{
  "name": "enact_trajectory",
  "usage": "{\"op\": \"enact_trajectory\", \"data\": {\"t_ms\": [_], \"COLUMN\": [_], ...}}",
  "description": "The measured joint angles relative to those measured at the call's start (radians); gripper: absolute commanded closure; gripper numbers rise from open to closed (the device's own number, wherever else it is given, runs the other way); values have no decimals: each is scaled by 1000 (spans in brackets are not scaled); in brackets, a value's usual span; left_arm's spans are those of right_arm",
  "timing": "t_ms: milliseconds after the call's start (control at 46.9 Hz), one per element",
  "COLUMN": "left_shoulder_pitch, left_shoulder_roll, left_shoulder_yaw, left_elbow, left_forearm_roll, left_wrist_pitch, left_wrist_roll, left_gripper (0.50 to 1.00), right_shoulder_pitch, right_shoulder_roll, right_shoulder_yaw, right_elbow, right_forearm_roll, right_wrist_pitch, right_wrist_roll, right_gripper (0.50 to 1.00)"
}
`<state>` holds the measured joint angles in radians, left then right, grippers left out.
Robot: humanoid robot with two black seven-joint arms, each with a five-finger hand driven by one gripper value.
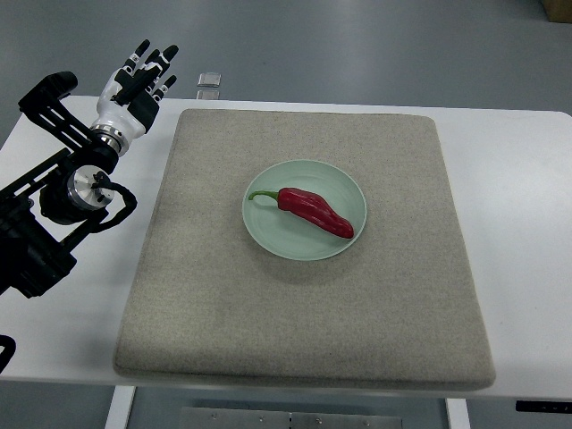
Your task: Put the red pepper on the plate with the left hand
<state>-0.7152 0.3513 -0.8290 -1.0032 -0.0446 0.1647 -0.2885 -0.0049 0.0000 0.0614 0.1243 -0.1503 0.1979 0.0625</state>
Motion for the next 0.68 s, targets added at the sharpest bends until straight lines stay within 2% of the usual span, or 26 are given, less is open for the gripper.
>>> {"op": "enact_trajectory", "data": {"t_ms": [683], "left_shoulder_pitch": [29], "left_shoulder_roll": [-5], "left_shoulder_yaw": [-18], "left_elbow": [0], "left_forearm_roll": [-2], "left_wrist_pitch": [1], "left_wrist_roll": [0], "left_gripper": [504], "right_shoulder_pitch": [0], "right_shoulder_roll": [0], "right_shoulder_yaw": [0], "right_elbow": [0], "right_forearm_roll": [-1], "right_wrist_pitch": [1], "right_wrist_roll": [-2], "right_gripper": [568]}}
